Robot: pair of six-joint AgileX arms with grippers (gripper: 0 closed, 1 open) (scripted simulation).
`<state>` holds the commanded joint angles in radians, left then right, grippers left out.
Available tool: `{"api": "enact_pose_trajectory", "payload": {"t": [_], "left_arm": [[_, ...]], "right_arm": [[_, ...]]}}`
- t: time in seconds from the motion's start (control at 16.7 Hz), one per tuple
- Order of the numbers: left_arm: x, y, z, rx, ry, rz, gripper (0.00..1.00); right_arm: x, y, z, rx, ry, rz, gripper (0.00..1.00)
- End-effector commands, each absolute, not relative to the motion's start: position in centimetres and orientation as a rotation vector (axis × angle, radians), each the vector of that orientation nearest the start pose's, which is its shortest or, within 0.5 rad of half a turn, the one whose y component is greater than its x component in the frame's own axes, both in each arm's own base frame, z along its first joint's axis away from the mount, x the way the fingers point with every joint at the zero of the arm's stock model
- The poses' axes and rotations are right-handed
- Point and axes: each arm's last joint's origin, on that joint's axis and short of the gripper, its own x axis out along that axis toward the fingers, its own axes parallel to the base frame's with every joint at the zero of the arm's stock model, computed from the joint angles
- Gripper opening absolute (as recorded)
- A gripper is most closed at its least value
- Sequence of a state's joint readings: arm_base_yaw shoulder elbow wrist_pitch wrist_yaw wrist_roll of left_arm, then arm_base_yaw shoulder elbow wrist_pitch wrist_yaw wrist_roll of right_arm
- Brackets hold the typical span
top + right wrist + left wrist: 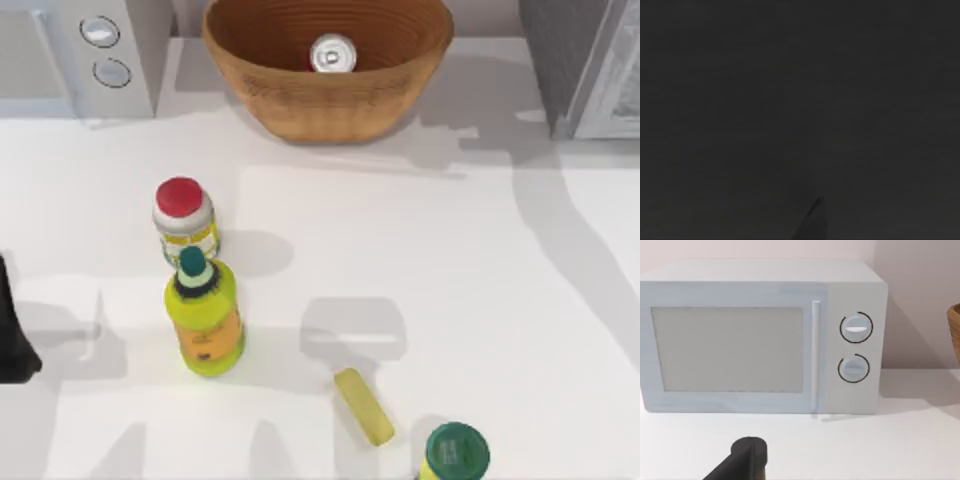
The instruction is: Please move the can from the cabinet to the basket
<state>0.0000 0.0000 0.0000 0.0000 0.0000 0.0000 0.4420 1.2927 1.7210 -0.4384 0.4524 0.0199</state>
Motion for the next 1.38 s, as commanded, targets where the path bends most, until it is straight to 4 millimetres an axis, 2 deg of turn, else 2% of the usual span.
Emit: {"api": "enact_pose_trajectory", "payload": {"t": [0.12,0.18,0.24,0.66,0.84,0.9,1.14,1.38], "left_arm": [[10.6,-0.1,16.0,0.0,0.0,0.0,1.0],[10.6,-0.1,16.0,0.0,0.0,0.0,1.0],[10.6,-0.1,16.0,0.0,0.0,0.0,1.0],[10.6,-0.1,16.0,0.0,0.0,0.0,1.0],[10.6,-0.1,16.0,0.0,0.0,0.0,1.0],[10.6,-0.1,16.0,0.0,0.0,0.0,1.0],[10.6,-0.1,16.0,0.0,0.0,0.0,1.0],[10.6,-0.1,16.0,0.0,0.0,0.0,1.0]], "right_arm": [[22.7,9.8,51.0,0.002,0.003,0.001,1.0],[22.0,8.8,51.6,-0.001,-0.017,-0.041,1.0],[22.1,8.8,51.6,-0.001,-0.018,-0.041,1.0],[26.8,8.8,51.6,-0.001,-0.017,-0.041,1.0],[27.0,8.8,51.6,-0.001,-0.017,-0.041,1.0],[26.2,8.8,51.8,0.0,-0.025,-0.036,1.0],[25.2,8.2,51.4,0.003,-0.033,-0.029,1.0],[22.1,6.2,48.8,0.002,-0.032,-0.02,1.0]]}}
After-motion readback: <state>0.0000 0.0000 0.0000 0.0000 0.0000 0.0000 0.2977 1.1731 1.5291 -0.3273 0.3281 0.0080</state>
